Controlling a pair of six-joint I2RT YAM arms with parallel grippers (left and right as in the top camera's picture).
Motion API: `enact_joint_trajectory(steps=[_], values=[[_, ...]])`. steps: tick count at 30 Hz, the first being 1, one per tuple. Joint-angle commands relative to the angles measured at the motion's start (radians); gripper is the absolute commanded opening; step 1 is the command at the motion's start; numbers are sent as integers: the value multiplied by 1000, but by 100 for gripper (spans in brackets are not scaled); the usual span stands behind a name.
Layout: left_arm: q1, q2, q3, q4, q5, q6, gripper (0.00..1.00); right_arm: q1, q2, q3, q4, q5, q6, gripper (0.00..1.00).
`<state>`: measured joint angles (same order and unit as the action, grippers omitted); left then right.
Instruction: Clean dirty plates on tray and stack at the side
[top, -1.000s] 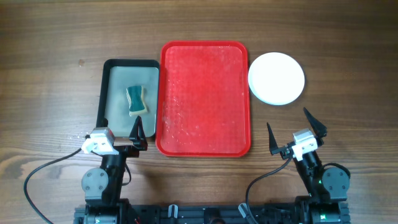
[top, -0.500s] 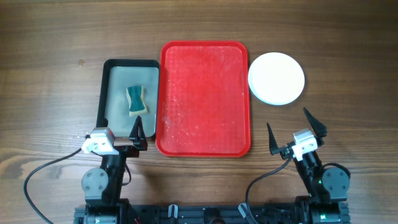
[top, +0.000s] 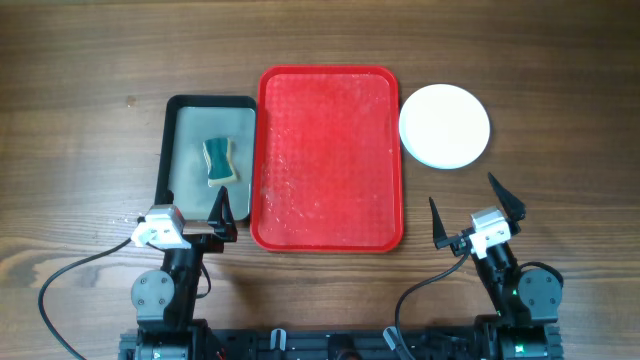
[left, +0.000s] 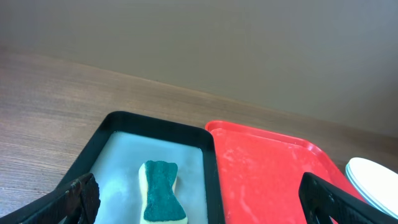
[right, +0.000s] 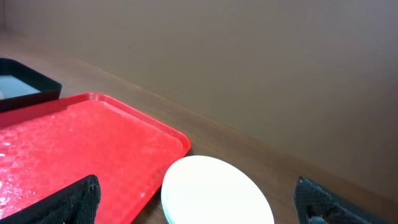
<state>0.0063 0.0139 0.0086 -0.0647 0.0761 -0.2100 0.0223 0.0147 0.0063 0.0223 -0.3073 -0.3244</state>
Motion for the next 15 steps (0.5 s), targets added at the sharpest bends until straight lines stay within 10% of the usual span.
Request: enact_joint_trajectory(steps=[1,15], values=[[-3,-9,-3,-7,5,23,100,-5,-11,-1,4,-14,-15,100],[-3,-6,-3,-7,5,23,100,-5,-11,-1,4,-14,-15,100]])
